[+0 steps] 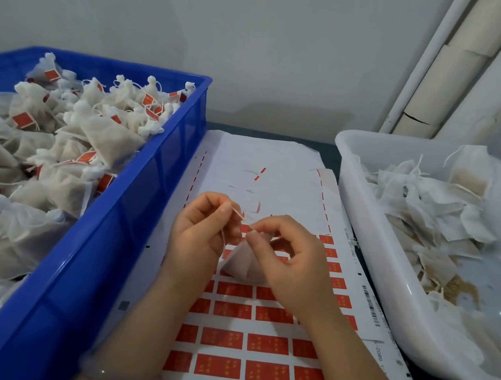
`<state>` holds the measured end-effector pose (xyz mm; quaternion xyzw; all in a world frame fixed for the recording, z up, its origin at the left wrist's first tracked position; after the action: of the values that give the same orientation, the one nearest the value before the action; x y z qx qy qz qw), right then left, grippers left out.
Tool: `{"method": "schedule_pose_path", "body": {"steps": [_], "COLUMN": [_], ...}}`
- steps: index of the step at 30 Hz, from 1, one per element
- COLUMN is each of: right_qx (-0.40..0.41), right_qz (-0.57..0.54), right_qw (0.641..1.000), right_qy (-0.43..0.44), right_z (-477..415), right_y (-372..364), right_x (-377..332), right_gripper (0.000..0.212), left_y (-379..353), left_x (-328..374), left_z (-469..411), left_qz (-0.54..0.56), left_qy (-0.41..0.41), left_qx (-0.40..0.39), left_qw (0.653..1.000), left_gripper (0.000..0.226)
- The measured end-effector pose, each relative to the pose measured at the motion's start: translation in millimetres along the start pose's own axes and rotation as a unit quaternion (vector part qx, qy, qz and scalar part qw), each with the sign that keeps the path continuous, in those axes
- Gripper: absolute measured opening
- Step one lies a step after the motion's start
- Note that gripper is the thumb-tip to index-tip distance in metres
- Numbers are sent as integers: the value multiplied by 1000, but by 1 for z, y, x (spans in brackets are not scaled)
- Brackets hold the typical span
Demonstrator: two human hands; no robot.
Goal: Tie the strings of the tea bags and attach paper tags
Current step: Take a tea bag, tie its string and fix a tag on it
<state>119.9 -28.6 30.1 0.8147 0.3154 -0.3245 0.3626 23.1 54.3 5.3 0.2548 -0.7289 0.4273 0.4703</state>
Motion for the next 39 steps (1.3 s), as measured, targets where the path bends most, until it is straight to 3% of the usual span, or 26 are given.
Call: {"method": "schedule_pose_path", "body": {"steps": [6, 11, 13, 15, 18, 20, 24, 28, 36, 39], "right_qx": [-27, 75, 98, 102, 89, 78, 79, 9, -161, -150], "right_qz": [99, 118, 160, 183, 204, 264, 419, 470, 420, 458], "right_qw": [995, 990, 982, 978, 973, 954, 878, 823, 794, 806], "right_qy": [6, 24, 31, 5, -69, -121, -219, -319, -408, -344], "right_z": [1, -23, -41, -56, -68, -72, -73, -64, -35, -50], "right_y": [3, 70, 112, 150, 194, 222, 277, 296, 259, 243], "right_x": [-12, -63, -81, -82, -57, -29, 35, 97, 153, 146], "right_gripper": [5, 9, 9, 9, 14, 19, 20, 25, 23, 59], "left_y": [3, 1, 2, 3, 7, 8, 9, 6, 6, 6], "left_x": [4, 2, -5, -10, -14, -17, -19, -25, -27, -29], "left_z": [6, 0, 0, 1, 3, 2, 0, 0, -2, -2], "left_qz": [-15, -47, -77, -101, -126, -138, -178, -208, -215, -221], "left_qy": [-43, -31, -15, 2, 17, 22, 27, 37, 43, 42], "left_qx": [20, 1, 16, 29, 48, 53, 52, 50, 48, 42], "left_qw": [999, 998, 997, 994, 991, 989, 982, 976, 975, 974], "left_gripper": [20, 10, 19, 27, 21, 12, 10, 8, 9, 9]}}
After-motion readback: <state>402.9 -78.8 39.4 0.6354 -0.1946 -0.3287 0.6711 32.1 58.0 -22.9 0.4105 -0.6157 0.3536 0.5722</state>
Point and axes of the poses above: each hand's wrist, its own z-axis away from the middle knuckle, its own y-axis out of the back of the hand, x = y × z, the point moved 9 cm from there along -z, towards the middle knuckle, and after that the axes turned 2 degrees about y, right-handed, at the moved point
